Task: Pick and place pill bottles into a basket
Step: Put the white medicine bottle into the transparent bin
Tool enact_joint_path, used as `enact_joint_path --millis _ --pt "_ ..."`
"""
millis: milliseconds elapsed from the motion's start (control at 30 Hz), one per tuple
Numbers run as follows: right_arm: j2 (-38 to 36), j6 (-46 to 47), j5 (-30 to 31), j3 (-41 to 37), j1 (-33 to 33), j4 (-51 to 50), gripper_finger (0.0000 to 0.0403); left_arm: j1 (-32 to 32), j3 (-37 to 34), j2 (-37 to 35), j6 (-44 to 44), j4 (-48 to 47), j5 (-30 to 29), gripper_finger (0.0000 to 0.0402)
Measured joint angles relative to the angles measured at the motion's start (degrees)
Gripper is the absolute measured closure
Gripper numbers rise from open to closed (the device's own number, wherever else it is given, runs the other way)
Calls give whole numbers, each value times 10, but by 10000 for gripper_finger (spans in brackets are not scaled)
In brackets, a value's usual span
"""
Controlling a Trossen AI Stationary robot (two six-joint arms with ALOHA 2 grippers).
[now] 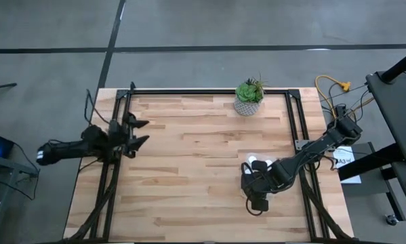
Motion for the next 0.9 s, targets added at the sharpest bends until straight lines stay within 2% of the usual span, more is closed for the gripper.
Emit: enact_joint_path --millis 67,233,300,900 --pt "0 0 0 -6 0 3 261 -1 3 23 -9 -33 9 114" --pt "0 1 -1 -32 0 42 261 -1 1 71 -11 -45 64 114" --pt "0 5 -2 -43 0 60 261 -2 -3 78 -12 -40 68 114" --pt "0 -15 0 -77 -10 78 261 -2 -10 66 19 -25 79 114"
